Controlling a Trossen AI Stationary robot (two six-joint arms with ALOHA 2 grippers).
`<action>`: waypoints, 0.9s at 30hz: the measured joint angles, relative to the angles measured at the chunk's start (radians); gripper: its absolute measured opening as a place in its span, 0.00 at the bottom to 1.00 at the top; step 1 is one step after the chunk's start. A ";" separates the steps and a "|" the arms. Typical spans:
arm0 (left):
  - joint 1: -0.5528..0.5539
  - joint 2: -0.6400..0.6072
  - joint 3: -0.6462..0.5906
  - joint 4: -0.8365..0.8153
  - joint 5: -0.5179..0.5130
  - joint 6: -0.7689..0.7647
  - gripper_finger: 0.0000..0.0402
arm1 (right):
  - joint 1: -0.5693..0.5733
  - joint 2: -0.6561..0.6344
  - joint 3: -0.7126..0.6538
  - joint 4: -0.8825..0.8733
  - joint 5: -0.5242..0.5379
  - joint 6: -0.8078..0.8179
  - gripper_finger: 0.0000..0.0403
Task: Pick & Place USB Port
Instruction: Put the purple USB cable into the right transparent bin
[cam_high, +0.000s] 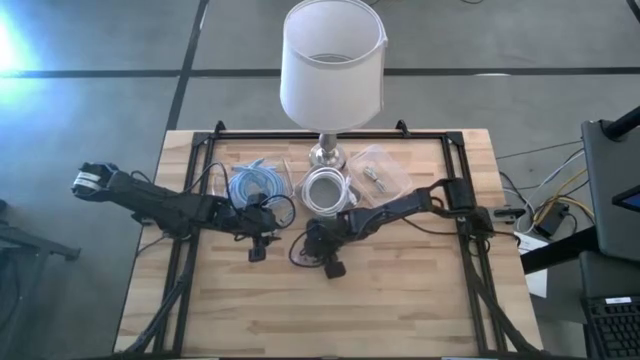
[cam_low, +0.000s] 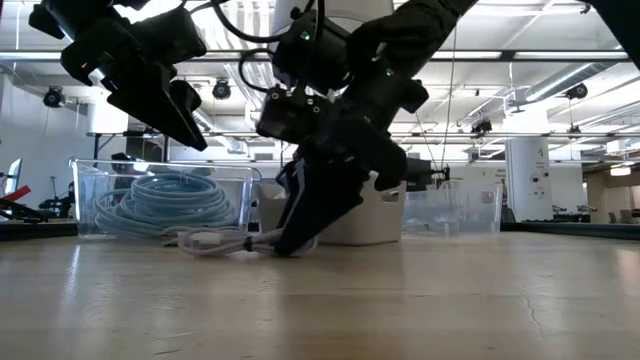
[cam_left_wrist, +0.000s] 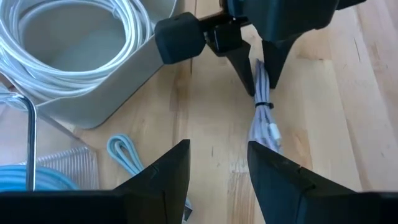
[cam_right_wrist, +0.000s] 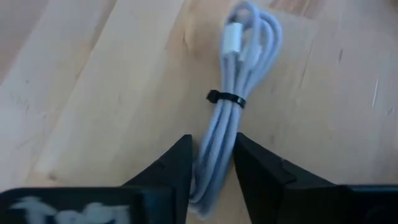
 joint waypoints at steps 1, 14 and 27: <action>0.000 0.000 0.000 0.000 0.000 0.000 0.41 | 0.001 -0.002 0.000 -0.015 0.000 0.000 0.25; -0.001 0.000 0.000 0.000 0.000 -0.001 0.41 | 0.025 -0.105 -0.011 -0.282 -0.007 0.068 0.05; -0.001 0.000 0.000 0.000 0.000 -0.001 0.41 | 0.022 -0.346 -0.012 -0.607 0.046 0.244 0.05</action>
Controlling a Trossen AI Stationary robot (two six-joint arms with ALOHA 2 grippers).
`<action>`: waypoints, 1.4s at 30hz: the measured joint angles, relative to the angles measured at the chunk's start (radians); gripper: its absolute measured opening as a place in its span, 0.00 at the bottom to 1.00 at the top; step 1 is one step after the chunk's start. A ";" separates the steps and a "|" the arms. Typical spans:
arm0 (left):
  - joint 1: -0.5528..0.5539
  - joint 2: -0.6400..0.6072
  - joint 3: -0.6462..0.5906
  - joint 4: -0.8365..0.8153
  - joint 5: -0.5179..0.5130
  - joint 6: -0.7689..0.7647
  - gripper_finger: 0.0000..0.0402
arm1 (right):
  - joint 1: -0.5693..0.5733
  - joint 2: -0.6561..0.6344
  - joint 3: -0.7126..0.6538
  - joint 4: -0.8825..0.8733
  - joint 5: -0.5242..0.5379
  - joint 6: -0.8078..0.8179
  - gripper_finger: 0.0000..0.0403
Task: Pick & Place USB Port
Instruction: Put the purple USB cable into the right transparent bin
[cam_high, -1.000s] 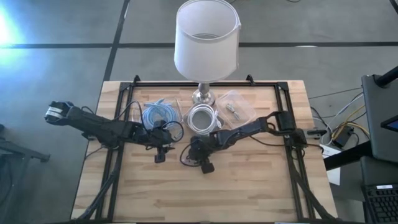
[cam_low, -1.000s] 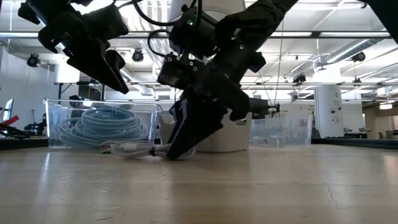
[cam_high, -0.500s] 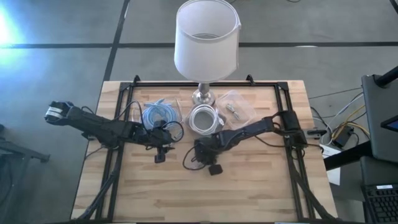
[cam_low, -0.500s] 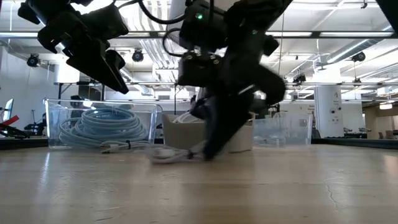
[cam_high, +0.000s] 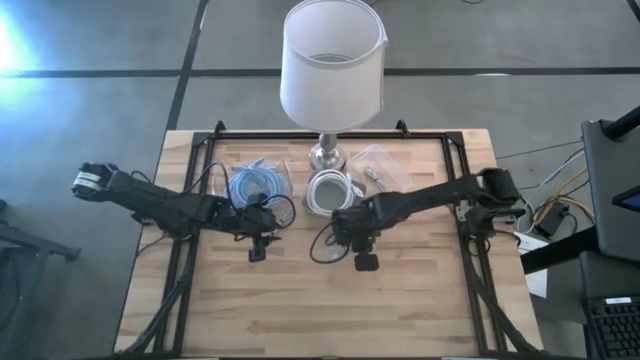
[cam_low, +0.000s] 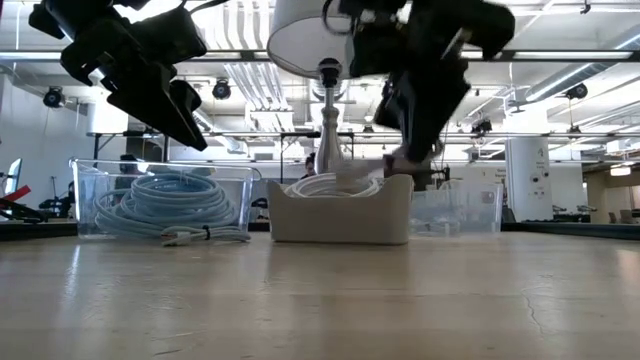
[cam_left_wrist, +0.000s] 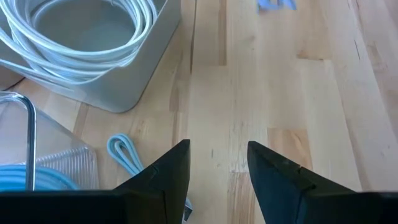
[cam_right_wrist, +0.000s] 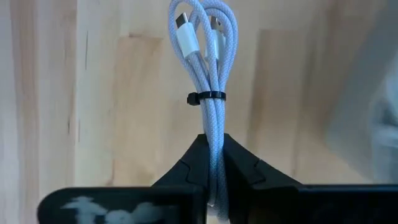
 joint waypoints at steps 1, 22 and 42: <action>0.000 0.000 0.000 0.000 0.000 0.000 0.41 | 0.000 -0.021 0.000 -0.007 0.019 0.006 0.05; 0.001 0.000 0.000 0.000 0.000 0.000 0.41 | -0.165 -0.360 -0.267 -0.094 0.687 0.312 0.08; 0.001 0.000 0.000 0.004 0.000 -0.001 0.41 | -0.390 -0.343 -0.482 0.131 0.677 0.475 0.08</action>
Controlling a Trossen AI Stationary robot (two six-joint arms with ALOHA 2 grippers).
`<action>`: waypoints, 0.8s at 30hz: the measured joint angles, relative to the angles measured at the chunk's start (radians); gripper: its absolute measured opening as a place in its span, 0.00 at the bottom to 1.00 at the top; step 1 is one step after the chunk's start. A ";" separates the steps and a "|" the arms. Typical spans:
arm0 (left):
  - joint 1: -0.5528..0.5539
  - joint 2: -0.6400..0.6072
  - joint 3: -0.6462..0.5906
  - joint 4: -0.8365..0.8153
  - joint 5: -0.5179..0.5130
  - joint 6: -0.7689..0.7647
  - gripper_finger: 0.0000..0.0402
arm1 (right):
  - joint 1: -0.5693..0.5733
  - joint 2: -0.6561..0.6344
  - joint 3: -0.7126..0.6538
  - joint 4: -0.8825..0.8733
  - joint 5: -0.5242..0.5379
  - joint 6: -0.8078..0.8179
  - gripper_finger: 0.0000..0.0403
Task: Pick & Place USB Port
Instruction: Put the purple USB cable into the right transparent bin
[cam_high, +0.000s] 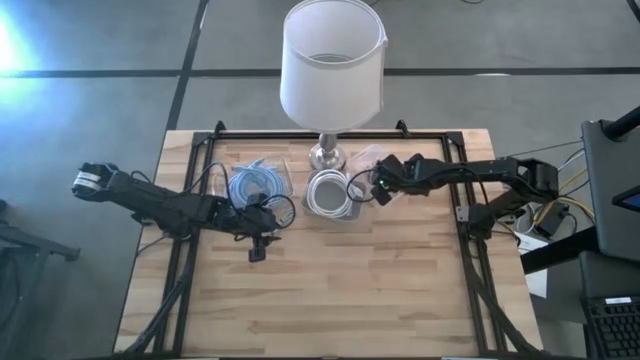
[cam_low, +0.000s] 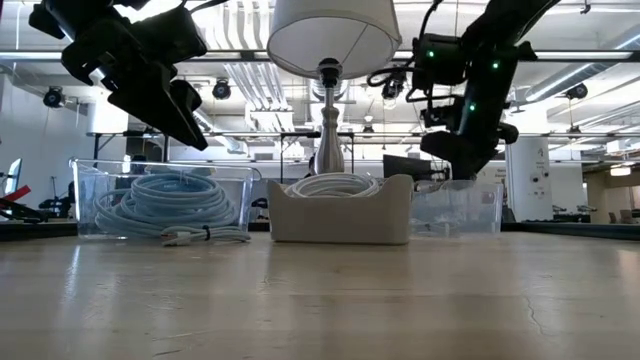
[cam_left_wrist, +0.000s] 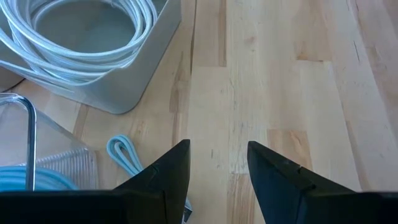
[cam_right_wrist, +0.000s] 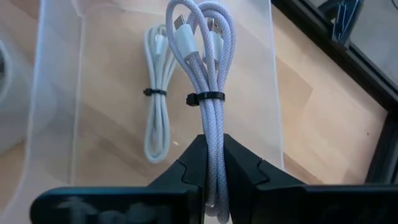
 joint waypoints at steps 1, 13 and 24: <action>0.000 0.000 0.000 0.000 0.000 0.000 0.41 | 0.000 0.000 -0.005 0.000 0.000 0.000 0.08; -0.001 0.000 0.000 0.003 0.000 0.003 0.41 | -0.001 0.000 -0.064 0.044 -0.047 0.024 0.08; 0.000 0.000 0.000 0.003 0.000 0.010 0.41 | -0.044 0.000 -0.068 0.048 -0.094 -0.004 0.08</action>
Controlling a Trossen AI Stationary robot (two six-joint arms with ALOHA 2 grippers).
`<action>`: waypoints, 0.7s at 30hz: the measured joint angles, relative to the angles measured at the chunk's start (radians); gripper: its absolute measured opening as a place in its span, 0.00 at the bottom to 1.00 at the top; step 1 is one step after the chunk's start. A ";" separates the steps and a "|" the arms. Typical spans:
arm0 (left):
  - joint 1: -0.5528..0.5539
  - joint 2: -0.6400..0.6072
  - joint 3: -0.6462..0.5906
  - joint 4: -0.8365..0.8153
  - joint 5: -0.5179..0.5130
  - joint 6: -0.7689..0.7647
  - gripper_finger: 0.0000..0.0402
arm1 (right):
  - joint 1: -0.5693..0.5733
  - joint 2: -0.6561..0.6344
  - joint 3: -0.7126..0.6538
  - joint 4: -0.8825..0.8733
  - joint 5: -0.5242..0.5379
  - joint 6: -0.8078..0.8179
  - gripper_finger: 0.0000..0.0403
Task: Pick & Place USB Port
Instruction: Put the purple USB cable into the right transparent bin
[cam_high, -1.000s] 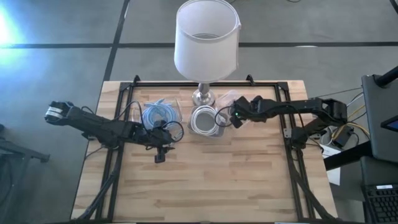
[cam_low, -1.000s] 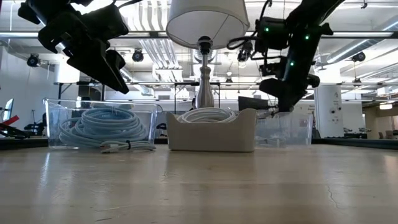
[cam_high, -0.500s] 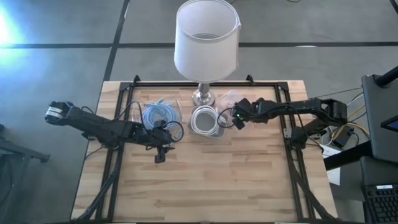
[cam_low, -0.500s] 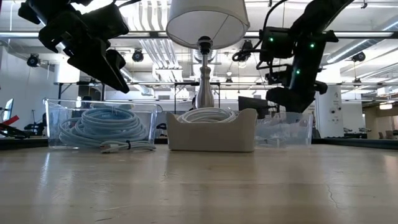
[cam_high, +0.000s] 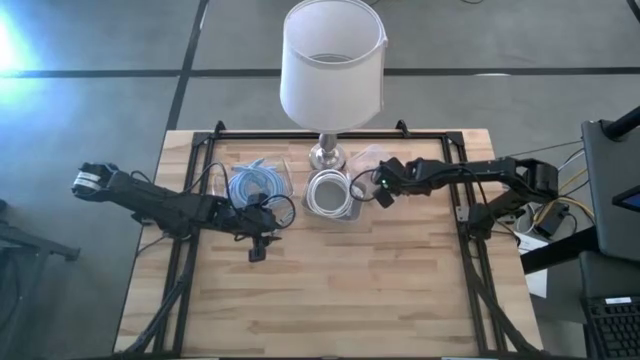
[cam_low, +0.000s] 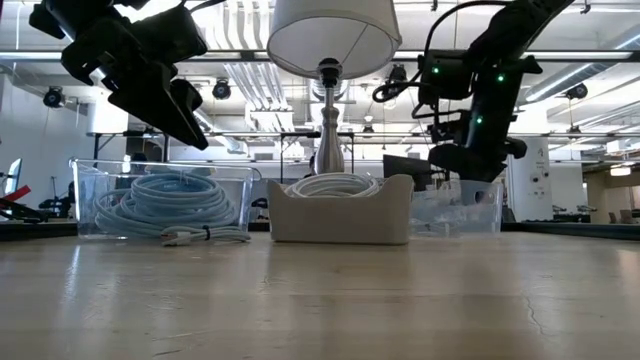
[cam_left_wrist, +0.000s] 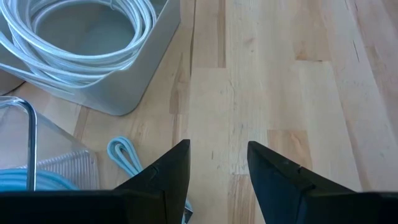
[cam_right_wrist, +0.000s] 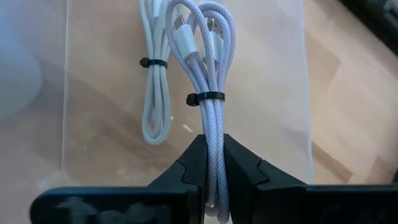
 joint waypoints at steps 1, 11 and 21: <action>0.000 0.000 0.000 0.000 0.000 0.000 0.41 | -0.006 0.000 -0.001 0.000 -0.007 -0.001 0.08; 0.001 0.000 0.000 0.000 0.000 0.001 0.41 | -0.023 0.000 -0.004 0.000 -0.021 -0.002 0.08; 0.001 0.000 0.000 0.000 0.000 0.001 0.41 | -0.022 0.000 -0.004 0.000 -0.040 -0.001 0.08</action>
